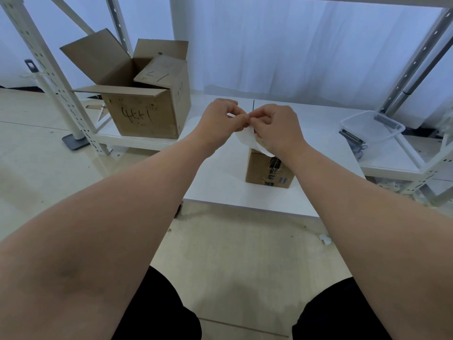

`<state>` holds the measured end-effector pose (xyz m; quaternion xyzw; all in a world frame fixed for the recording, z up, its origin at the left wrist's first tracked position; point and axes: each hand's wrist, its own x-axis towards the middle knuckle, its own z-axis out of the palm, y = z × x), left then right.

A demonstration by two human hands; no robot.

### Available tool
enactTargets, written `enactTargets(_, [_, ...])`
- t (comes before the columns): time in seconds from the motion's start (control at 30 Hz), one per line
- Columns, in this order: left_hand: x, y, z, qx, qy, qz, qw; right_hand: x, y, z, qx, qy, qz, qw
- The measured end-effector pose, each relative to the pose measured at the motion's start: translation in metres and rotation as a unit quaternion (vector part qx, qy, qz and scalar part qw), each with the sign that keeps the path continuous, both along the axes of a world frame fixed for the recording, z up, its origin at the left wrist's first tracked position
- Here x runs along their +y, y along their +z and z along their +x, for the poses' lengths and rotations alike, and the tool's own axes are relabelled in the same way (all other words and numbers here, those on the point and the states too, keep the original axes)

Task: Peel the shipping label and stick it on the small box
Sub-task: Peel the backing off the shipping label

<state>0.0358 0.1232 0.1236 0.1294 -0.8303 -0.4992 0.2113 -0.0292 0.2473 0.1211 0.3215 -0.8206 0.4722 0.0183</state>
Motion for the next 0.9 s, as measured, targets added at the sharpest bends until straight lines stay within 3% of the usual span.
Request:
enactTargets(0.1, [-0.0005,-0.0002,0.0006,-0.007,-0.006,0.01,1.0,0.0011,0.0008,0.0016,0.054,-0.001,0.041,0.998])
enactTargets(0.3, [-0.0003,-0.0039,-0.0027,-0.01,-0.012,0.006,1.0,-0.0001,0.0015,0.0042,0.052,0.007,0.034,0.998])
enactTargets(0.43, [-0.0014,-0.0031,-0.0026,-0.001,-0.02,0.007,1.0,0.0015,0.0032,0.0028,-0.013,0.01,-0.026,1.0])
enactTargets(0.6, [0.001,-0.0037,-0.0017,-0.018,-0.037,-0.105,0.994,0.0032,0.0038,0.0003,-0.067,0.009,-0.053,0.996])
enactTargets(0.9, [-0.001,0.0021,-0.0018,0.005,-0.041,-0.172,0.984,0.0054,0.0073,0.0001,-0.176,0.024,-0.13,0.976])
